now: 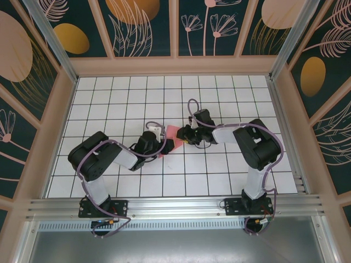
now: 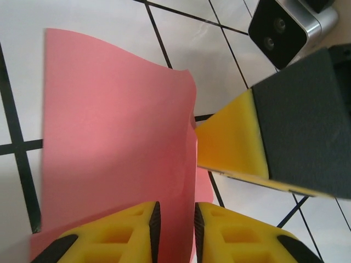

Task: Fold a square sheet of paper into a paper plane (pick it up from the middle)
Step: Fourth fold the wing at the center of the table.

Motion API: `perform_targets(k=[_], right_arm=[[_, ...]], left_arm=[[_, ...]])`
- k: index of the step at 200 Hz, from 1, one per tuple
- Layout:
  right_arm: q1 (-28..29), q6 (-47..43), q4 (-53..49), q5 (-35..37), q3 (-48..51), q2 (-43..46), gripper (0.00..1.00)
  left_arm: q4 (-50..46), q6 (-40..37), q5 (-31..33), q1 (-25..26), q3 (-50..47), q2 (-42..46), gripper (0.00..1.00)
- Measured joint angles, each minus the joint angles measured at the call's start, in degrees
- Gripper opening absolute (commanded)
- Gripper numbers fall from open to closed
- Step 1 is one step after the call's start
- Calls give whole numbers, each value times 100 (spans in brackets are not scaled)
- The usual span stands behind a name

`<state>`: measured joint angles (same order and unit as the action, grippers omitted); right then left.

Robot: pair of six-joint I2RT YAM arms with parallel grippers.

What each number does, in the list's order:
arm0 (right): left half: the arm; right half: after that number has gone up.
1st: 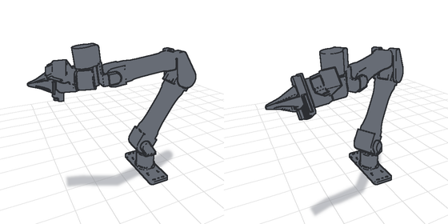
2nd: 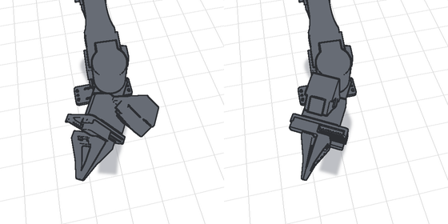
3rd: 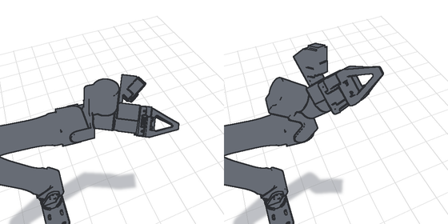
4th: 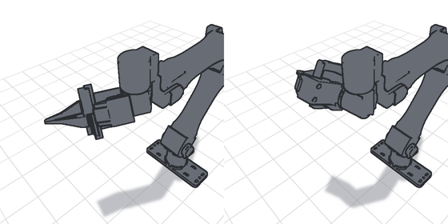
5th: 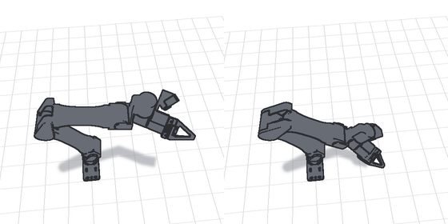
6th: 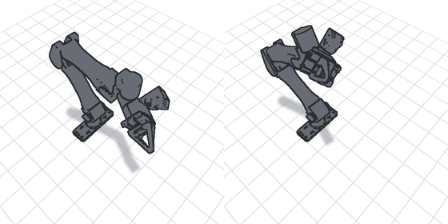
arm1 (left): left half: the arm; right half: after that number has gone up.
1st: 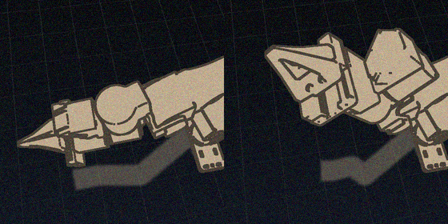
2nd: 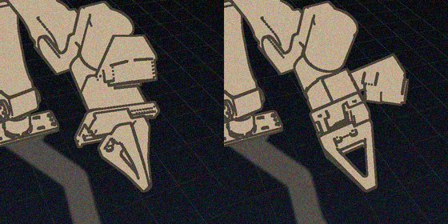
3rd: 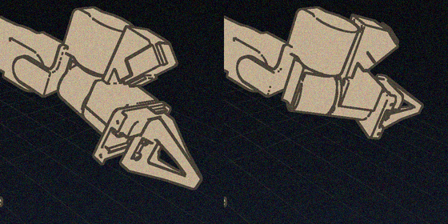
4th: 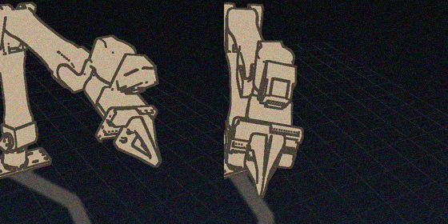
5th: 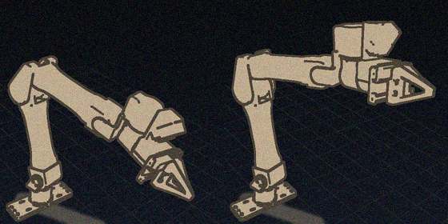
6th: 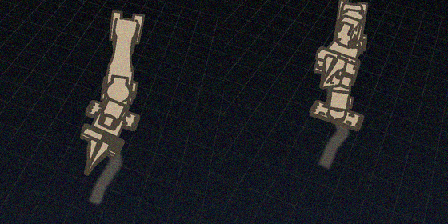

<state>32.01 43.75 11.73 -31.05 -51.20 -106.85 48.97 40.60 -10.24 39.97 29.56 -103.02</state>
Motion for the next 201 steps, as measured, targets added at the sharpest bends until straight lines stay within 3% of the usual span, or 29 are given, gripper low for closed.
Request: perform_targets(k=[81,106,149,201], right_arm=[[24,-7,-63,2,-55,-20,39],[24,-20,-105,2,-98,-37,40],[24,-22,-125,0,-116,-37,40],[31,-66,-125,7,-116,92,40]], left_arm=[[-1504,-299,160,0,542,195,31],[-1738,-439,225,0,603,238,28],[-1930,-601,348,-2,614,256,13],[-1709,-334,289,-101,374,470,10]])
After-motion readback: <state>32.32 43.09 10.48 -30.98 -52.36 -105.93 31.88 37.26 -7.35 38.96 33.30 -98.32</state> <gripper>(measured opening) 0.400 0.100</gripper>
